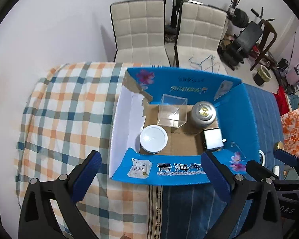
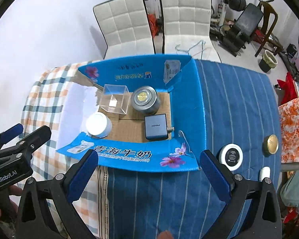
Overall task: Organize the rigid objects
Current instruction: 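Grasp the white-rimmed black compact with the left tool while the right tool grasps the gold tin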
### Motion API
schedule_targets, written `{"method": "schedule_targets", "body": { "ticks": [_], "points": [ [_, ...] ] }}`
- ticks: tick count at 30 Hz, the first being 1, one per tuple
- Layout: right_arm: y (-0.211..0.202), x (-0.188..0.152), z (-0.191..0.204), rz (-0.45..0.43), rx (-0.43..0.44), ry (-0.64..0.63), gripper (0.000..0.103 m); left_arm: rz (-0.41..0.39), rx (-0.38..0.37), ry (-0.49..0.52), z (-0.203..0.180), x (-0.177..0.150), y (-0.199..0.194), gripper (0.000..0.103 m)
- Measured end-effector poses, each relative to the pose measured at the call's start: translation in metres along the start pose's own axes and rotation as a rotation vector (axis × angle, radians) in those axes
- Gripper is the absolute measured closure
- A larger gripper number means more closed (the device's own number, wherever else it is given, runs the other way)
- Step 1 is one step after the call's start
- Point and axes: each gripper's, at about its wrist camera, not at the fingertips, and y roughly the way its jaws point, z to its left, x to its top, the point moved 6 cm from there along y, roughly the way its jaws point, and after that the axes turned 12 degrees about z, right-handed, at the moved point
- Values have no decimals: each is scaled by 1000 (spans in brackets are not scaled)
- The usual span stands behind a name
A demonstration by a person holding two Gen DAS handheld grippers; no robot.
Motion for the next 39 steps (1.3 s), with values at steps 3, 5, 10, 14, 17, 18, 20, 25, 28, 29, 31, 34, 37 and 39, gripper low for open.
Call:
{"method": "schedule_targets", "body": {
  "ticks": [3, 5, 10, 14, 17, 18, 20, 25, 28, 29, 31, 34, 37, 39],
  "points": [
    [-22, -10, -1, -21, 3, -2, 0, -47, 10, 16, -4, -7, -25, 1],
    [-36, -16, -2, -39, 15, 0, 0, -71, 10, 19, -5, -11, -38, 1],
    [-61, -29, -9, -76, 29, 12, 0, -107, -3, 20, -6, -20, -62, 1],
    [-68, -38, -28, -82, 65, 46, 0, -132, -6, 29, -12, -27, -77, 1],
    [-69, -46, -57, -71, 89, 100, 0, -137, -12, 38, -22, -30, -80, 1],
    [-68, -50, -68, -69, 89, 117, 0, -136, -14, 41, -25, -31, -79, 1],
    [-66, -59, -100, -62, 74, 167, 0, -127, -24, 51, -38, -32, -76, 1],
    [-56, -79, -198, -23, 41, 318, 0, -90, -41, 99, -94, -29, -57, 1],
    [-45, -87, -257, 2, 13, 389, 0, -63, -83, 151, -146, -24, -42, 1],
    [-40, -88, -272, 11, 16, 402, 0, -49, -101, 172, -168, -22, -35, 1],
    [-26, -89, -309, 38, 11, 443, 0, -13, -132, 207, -206, -19, -20, 1],
    [-3, -92, -355, 74, 29, 499, 0, 62, -140, 269, -267, -16, 8, 1],
    [21, -89, -400, 99, 54, 548, 0, 114, -154, 325, -327, -14, 32, 1],
    [37, -82, -421, 115, 47, 563, 0, 134, -120, 357, -359, -13, 50, 1]
  ]
}}
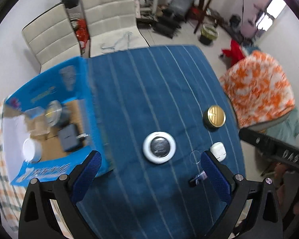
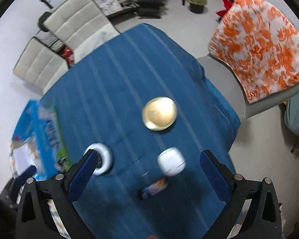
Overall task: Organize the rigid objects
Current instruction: 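Grasp the white-rimmed black compact with the left tool while the right tool grasps the gold tin, then lift the compact with the left tool while the right tool lifts the gold tin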
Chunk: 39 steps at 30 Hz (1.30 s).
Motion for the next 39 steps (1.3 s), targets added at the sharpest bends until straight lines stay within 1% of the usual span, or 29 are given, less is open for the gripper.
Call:
{"method": "schedule_targets", "body": {
  "ticks": [2, 4, 7, 9, 10, 12, 16, 18, 20, 21, 22, 24, 28, 30, 31, 32, 33, 34, 38, 39],
  "points": [
    [17, 18, -11, 17, -3, 0, 0, 49, 19, 12, -20, 12, 28, 1],
    [34, 34, -18, 38, -10, -12, 0, 100, 18, -12, -30, 21, 57, 1],
    [63, 52, -19, 76, -32, -44, 0, 160, 19, -77, -31, 26, 94, 1],
    [79, 58, -17, 101, -42, -57, 0, 191, 16, -118, -27, 26, 113, 1],
    [90, 61, -14, 118, -39, -68, 0, 210, 27, -135, -25, 26, 123, 1],
    [102, 64, -12, 135, -49, -81, 0, 246, 48, -157, -22, 26, 140, 1],
    [121, 70, -7, 162, -56, -95, 0, 293, 67, -194, -15, 26, 163, 1],
    [127, 70, -6, 170, -58, -96, 2, 314, 61, -212, -12, 25, 172, 1],
    [133, 70, -6, 182, -63, -100, 4, 336, 37, -235, -10, 22, 179, 1],
    [137, 70, -6, 186, -70, -101, 4, 341, 32, -240, -10, 21, 181, 6],
    [139, 70, -8, 186, -77, -101, 6, 346, 36, -238, -10, 19, 183, 7],
    [138, 71, -7, 165, -89, -105, 6, 332, 49, -215, -14, 16, 182, 8],
    [140, 72, -4, 152, -112, -103, 6, 311, 60, -205, -24, 12, 181, 11],
    [139, 71, -2, 146, -134, -101, 10, 292, 64, -197, -30, 14, 176, 22],
    [137, 71, -2, 140, -144, -95, 13, 288, 66, -189, -33, 13, 175, 25],
    [136, 71, -1, 134, -158, -93, 19, 289, 73, -179, -36, 12, 174, 29],
    [133, 72, -2, 119, -185, -93, 25, 289, 75, -175, -37, 12, 173, 29],
    [131, 73, -3, 106, -198, -93, 35, 289, 74, -174, -38, 12, 173, 29],
    [129, 72, -1, 100, -208, -100, 35, 281, 75, -170, -45, 11, 172, 29],
    [129, 71, -1, 97, -215, -109, 35, 281, 74, -170, -39, 14, 171, 29]
  ]
}}
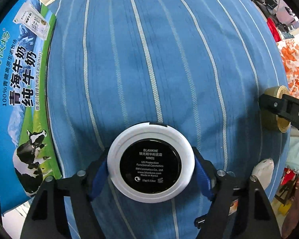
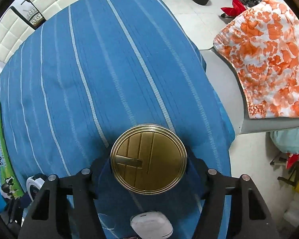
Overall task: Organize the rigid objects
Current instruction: 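Lift the compact with the left tool while the right tool lifts the gold tin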
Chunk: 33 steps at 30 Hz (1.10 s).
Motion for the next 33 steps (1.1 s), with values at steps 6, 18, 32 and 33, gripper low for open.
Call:
{"method": "schedule_targets", "body": {
  "ticks": [6, 18, 32, 33],
  "points": [
    [-2, -13, 11, -2, 9, -33, 35, -13, 14, 23, 16, -5, -4, 30],
    [-21, -44, 33, -44, 5, -87, 35, -105, 54, 106, 9, -39, -29, 30],
    [-44, -69, 49, -99, 1, -124, 35, -94, 3, 89, 17, -84, -13, 30],
    [-48, -71, 49, -107, 9, -121, 35, -102, 3, 91, 20, -88, -16, 30]
  ]
}}
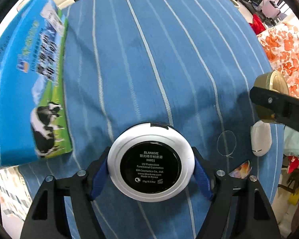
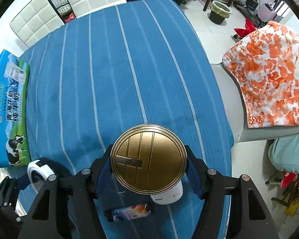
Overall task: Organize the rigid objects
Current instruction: 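Lift the compact with the left tool while the right tool lifts the gold tin, then carry the compact with the left tool while the right tool carries the gold tin into the box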
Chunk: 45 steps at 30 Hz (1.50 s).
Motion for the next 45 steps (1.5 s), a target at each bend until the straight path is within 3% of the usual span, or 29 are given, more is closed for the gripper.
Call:
{"method": "schedule_targets", "body": {
  "ticks": [8, 14, 21, 28, 32, 37, 45],
  "points": [
    [-71, -12, 21, -119, 70, -33, 35, -148, -41, 30, 13, -35, -74, 30],
    [-129, -22, 74, -191, 134, -124, 35, -269, -55, -5, 74, -56, -140, 30],
    [-153, -33, 171, -182, 243, -232, 35, -311, -66, -105, 160, -60, -179, 30],
    [-121, -30, 280, -28, 400, -274, 35, -292, -50, -216, 251, -59, -169, 30],
    [-86, -17, 331, 65, 442, -277, 35, -253, -79, -255, 290, -51, -148, 30],
    [-40, 3, 375, 134, 415, -266, 35, -184, -109, -249, 319, -34, -106, 30],
    [13, 28, 410, 208, 372, -248, 35, -110, -114, -210, 336, -5, -53, 30]
  ]
}}
